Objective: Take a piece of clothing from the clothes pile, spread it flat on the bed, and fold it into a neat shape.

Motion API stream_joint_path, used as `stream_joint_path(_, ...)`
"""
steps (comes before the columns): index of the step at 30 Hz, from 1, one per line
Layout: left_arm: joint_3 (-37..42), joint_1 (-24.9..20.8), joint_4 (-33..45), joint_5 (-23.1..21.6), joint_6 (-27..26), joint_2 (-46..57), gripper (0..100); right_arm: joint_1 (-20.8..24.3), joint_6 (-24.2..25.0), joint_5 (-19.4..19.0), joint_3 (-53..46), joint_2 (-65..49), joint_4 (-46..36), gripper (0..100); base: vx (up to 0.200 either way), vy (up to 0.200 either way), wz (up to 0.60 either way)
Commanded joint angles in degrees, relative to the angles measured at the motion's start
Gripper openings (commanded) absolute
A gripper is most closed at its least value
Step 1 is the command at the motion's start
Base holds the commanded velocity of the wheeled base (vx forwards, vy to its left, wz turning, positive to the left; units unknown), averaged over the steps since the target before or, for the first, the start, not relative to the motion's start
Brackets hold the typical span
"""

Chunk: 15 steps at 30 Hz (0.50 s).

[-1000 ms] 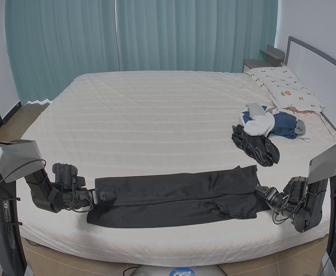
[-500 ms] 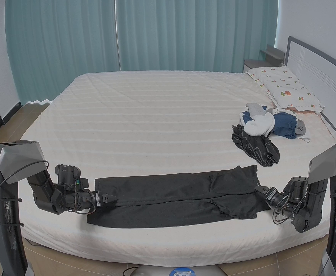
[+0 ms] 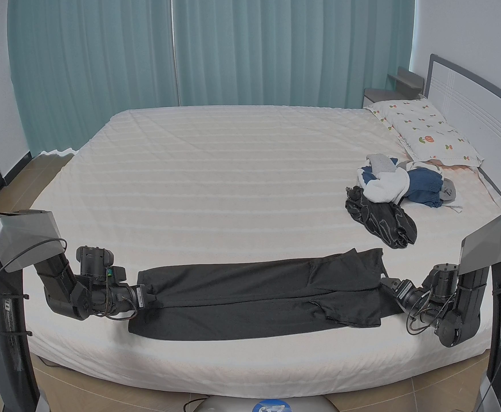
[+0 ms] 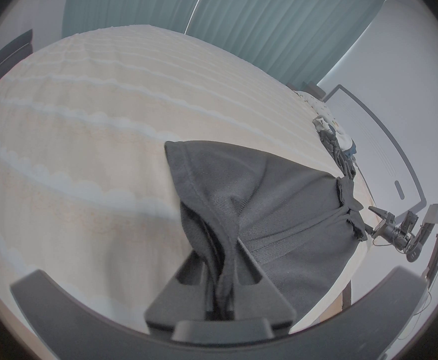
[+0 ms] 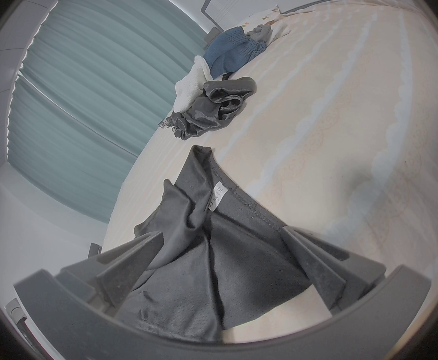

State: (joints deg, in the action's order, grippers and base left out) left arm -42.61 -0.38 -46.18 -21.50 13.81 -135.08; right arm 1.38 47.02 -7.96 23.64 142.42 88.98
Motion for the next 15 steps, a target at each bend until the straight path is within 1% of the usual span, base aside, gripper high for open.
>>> stream_joint_path(1, 0.3, 1.4, 0.0, 0.1, 0.3, 1.5, 0, -0.1, 0.1, 0.0, 0.0, 0.0, 0.8, 100, 0.000, 0.000, 0.00)
stream_joint_path(4, 0.3, 2.3, 0.4, 0.0, 0.3, 1.9, 0, -0.1, 0.1, 0.0, 0.0, 0.0, 0.8, 100, 0.000, 0.000, 0.00)
stream_joint_path(12, 0.1, 2.3, 0.4, 0.1, 0.7, 1.9, 0, -0.4, 0.2, -0.1, 0.1, -0.2, 0.8, 100, 0.000, 0.000, 0.00)
stream_joint_path(15, -0.3, 2.3, -0.1, 0.1, 0.7, 1.7, 0, -0.4, 0.2, -0.1, 0.2, -0.2, 0.8, 100, -0.200, 0.000, 0.00)
